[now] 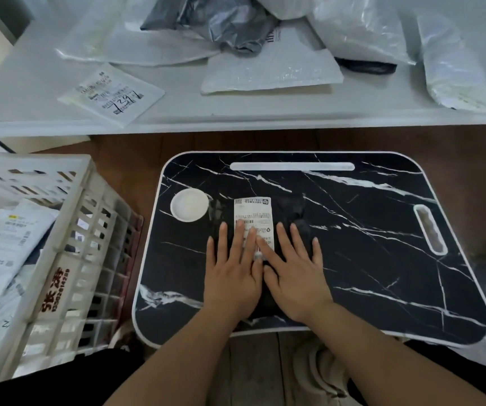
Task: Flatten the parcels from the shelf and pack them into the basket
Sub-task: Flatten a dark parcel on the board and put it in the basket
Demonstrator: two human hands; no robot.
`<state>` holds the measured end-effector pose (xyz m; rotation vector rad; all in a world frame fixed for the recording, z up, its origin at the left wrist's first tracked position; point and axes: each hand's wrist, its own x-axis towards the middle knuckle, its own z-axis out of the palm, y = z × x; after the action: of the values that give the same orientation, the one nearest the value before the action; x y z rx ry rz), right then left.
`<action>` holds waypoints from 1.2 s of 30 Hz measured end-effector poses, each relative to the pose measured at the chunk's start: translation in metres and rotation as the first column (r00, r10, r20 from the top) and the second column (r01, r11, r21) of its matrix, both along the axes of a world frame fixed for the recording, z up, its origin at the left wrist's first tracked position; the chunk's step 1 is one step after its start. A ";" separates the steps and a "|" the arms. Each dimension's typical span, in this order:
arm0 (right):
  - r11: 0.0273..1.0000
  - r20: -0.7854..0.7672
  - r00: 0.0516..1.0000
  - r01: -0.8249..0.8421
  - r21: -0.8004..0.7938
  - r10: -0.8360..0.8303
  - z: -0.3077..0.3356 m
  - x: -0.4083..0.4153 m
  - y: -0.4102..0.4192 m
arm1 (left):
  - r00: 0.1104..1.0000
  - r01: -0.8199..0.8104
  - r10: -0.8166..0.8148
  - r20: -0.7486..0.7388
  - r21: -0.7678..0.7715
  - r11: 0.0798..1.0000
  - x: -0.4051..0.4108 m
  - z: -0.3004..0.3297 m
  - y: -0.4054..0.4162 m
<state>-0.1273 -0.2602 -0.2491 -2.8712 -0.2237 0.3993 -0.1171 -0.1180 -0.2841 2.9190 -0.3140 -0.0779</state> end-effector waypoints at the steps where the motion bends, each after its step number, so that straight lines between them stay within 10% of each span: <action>1: 1.000 0.005 1.000 0.001 -0.007 -0.001 -0.001 -0.003 0.001 | 1.000 0.008 -0.008 0.002 0.007 1.000 -0.002 -0.001 0.001; 31: 1.000 -0.210 0.977 0.017 -0.024 -0.022 0.010 -0.006 -0.015 | 0.939 0.004 0.037 -0.343 0.117 0.993 -0.005 0.034 0.019; 36: 0.936 -0.103 0.942 0.329 0.124 -0.318 0.026 0.001 -0.006 | 0.934 -0.289 0.211 -0.290 -0.259 0.922 -0.001 0.063 0.018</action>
<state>-0.1261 -0.2663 -0.2235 -2.6796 0.2270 0.4157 -0.1176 -0.0998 -0.2209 2.5819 0.0891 -0.3355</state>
